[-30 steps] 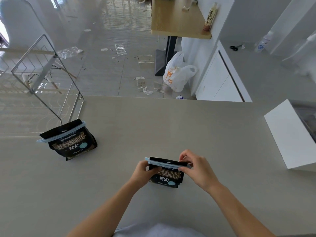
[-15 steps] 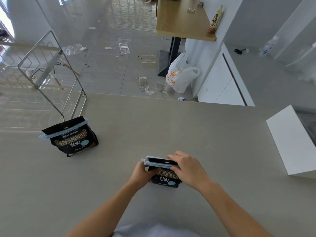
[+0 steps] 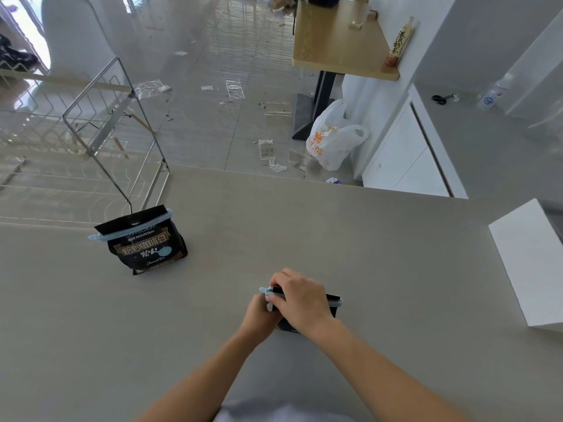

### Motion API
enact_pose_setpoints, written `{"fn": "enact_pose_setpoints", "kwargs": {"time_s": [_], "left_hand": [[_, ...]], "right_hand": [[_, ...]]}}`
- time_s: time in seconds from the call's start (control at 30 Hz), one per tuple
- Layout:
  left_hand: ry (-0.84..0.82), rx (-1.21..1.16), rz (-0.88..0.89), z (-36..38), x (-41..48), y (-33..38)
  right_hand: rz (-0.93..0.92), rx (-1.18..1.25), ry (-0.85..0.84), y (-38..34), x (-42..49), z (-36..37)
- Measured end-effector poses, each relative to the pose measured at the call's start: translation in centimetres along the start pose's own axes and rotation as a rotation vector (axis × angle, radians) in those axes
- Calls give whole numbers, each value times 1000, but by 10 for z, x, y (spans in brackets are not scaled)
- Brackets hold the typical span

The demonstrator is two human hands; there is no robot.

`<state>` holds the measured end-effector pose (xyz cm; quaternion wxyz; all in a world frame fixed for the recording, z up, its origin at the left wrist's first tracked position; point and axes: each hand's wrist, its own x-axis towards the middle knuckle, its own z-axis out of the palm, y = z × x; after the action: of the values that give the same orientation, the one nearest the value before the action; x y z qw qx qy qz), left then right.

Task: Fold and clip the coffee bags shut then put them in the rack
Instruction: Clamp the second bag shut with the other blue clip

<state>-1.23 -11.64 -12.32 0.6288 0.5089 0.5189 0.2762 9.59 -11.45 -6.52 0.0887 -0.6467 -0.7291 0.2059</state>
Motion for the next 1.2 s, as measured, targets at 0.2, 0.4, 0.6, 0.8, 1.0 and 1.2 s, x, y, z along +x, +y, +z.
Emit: {"fn": "enact_pose_setpoints", "kwargs": {"time_s": [0.2,0.4,0.6,0.8,1.0,1.2], "left_hand": [[-141,-292,-234,-15,2,4],[-122,-654,-349,-26,0,-4],[-105,-667,-302,-19,-7,-9],[-43,-546,-261,-8,-11,-2],[-54,-537,-271,-9,-8,1],[-52,-499,-305,-11,-5,5]], "right_hand": [[8,31,42,6,3,0],[26,68,47,10,1,2],[32,91,63,12,-2,3],[58,146,67,14,-3,1],[30,165,53,17,-5,-3],[40,191,75,16,-3,-6]]}}
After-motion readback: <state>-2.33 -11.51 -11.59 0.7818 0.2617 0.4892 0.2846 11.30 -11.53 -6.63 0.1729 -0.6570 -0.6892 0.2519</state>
